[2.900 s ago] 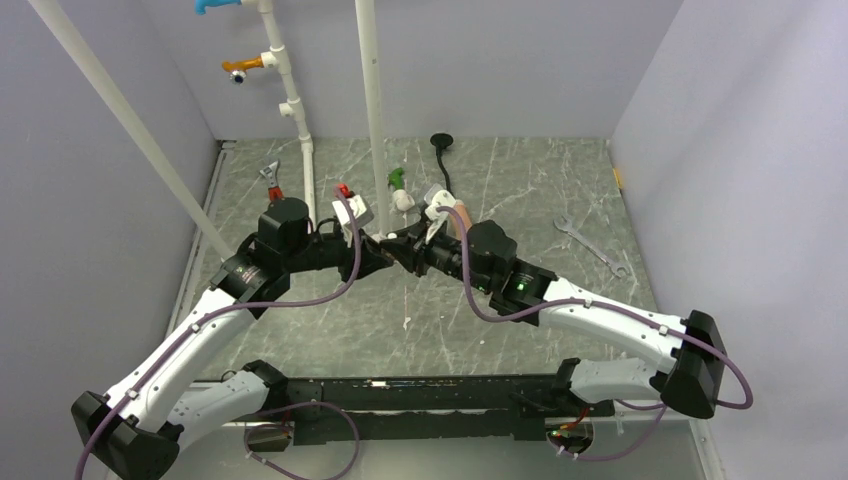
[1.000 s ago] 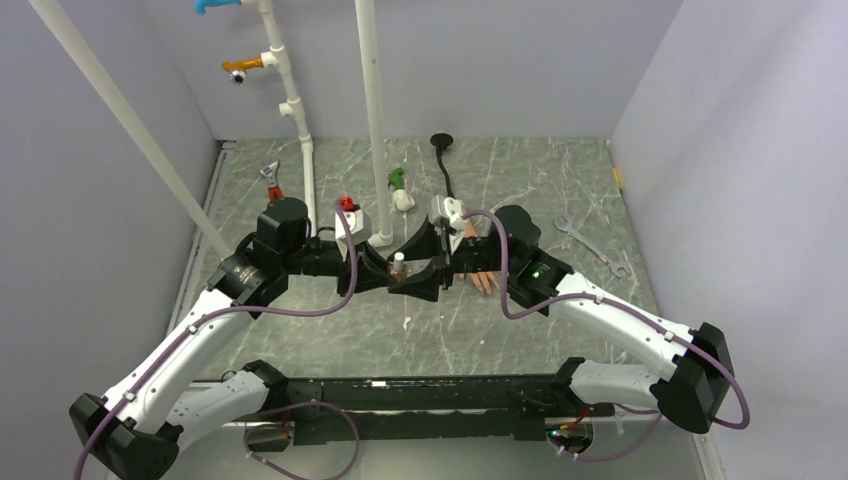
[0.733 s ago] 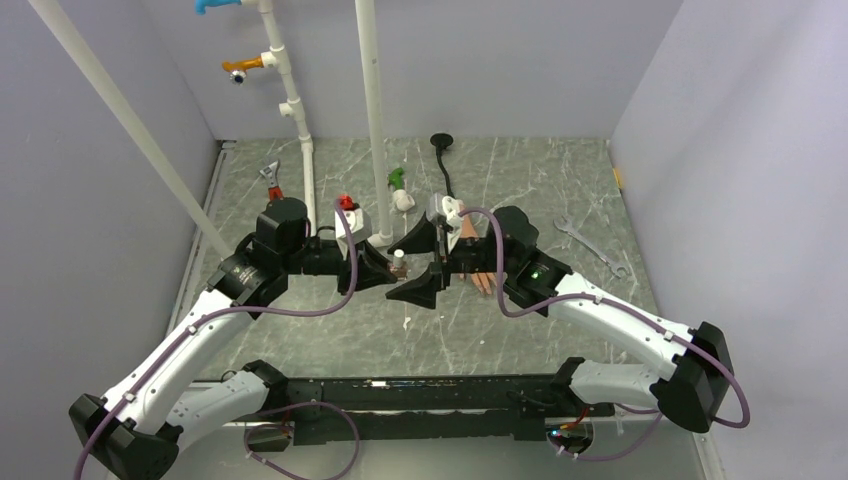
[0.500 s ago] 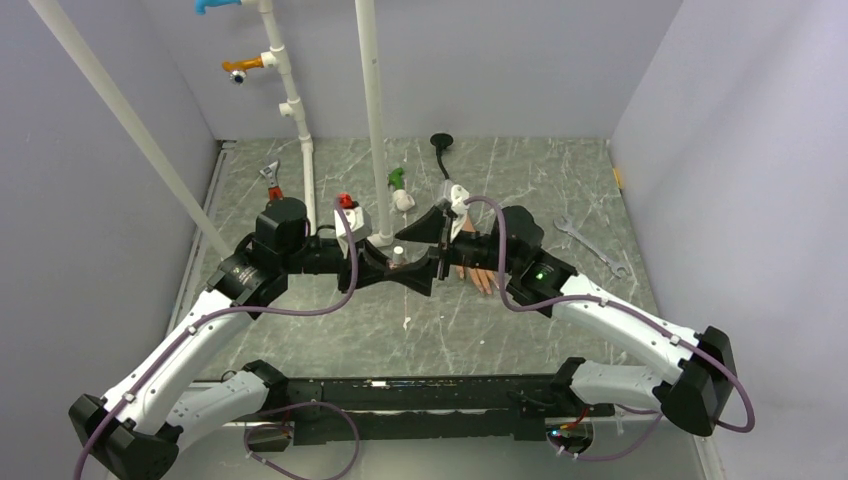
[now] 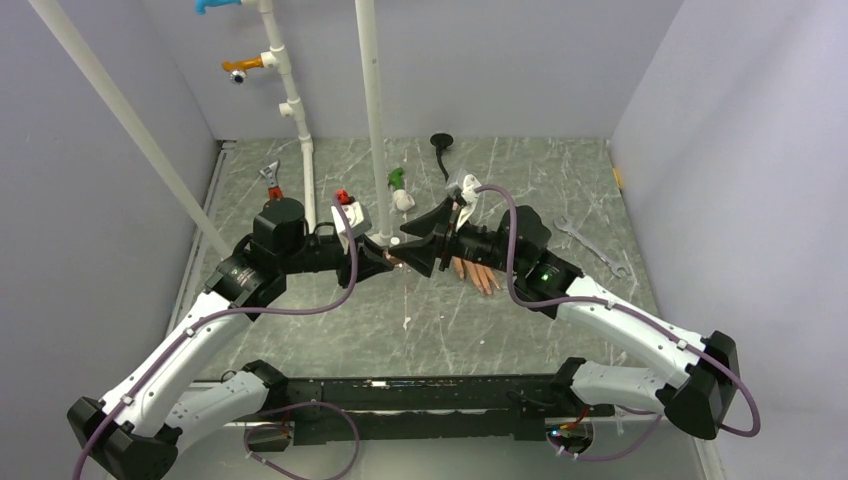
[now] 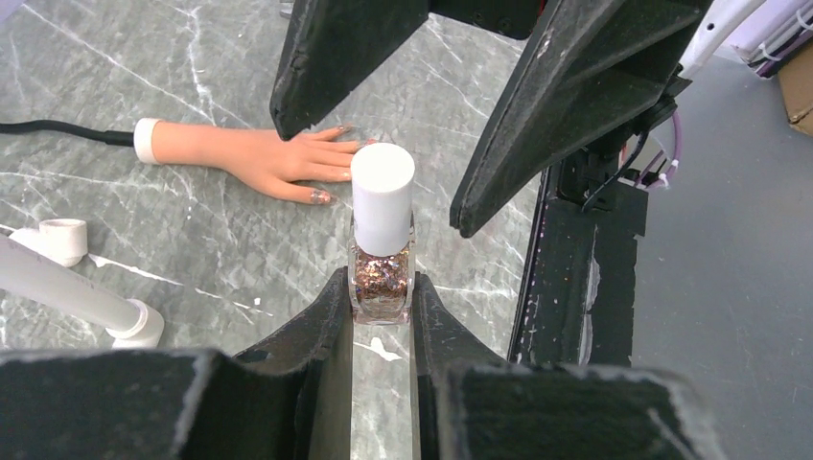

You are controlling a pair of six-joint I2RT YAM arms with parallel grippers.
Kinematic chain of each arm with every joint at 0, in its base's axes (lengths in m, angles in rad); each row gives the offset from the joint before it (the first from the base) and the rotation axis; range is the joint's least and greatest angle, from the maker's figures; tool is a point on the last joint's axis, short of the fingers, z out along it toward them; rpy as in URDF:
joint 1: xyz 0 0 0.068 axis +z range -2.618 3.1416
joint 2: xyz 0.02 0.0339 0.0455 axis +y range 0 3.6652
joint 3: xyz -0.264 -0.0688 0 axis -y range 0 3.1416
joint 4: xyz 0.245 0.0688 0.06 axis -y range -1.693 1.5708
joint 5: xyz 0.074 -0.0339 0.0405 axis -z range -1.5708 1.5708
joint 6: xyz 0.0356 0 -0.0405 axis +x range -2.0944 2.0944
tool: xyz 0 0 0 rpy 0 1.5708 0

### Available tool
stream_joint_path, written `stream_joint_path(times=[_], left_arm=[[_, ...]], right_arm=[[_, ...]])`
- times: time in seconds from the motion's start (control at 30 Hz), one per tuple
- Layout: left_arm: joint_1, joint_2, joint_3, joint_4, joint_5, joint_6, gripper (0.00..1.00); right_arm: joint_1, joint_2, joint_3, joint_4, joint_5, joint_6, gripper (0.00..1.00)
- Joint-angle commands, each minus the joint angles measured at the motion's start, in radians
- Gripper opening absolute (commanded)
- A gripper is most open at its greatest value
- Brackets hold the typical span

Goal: Paint the nails
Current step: Unscrew the nail polish bottle.

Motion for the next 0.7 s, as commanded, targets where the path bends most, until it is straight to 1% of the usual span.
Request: stream_joint_path(times=[0.0, 0.13, 0.17, 0.2, 0.27, 0.33, 0.67], left_arm=[[0.001, -0.016, 0.029, 0.038, -0.032, -0.016, 0.0], [0.001, -0.016, 0.03, 0.039, -0.037, -0.017, 0.0], [0.002, -0.014, 0.03, 0.036, -0.038, -0.016, 0.0], [0.002, -0.014, 0.03, 0.035, -0.039, -0.015, 0.0], [0.002, -0.015, 0.031, 0.035, -0.041, -0.016, 0.0], [0.001, -0.017, 0.031, 0.035, -0.044, -0.017, 0.0], [0.001, -0.023, 0.029, 0.037, -0.05, -0.017, 0.0]], right_arm=[[0.014, 0.018, 0.063, 0.029, 0.017, 0.015, 0.58], [0.022, 0.044, 0.084, 0.014, 0.011, 0.003, 0.56], [0.023, 0.049, 0.086, 0.015, 0.009, 0.002, 0.54], [0.025, 0.053, 0.087, 0.015, 0.004, 0.001, 0.49], [0.027, 0.059, 0.092, 0.012, -0.003, -0.002, 0.43], [0.027, 0.063, 0.092, 0.013, -0.009, -0.003, 0.42], [0.033, 0.085, 0.094, 0.004, -0.038, -0.003, 0.27]])
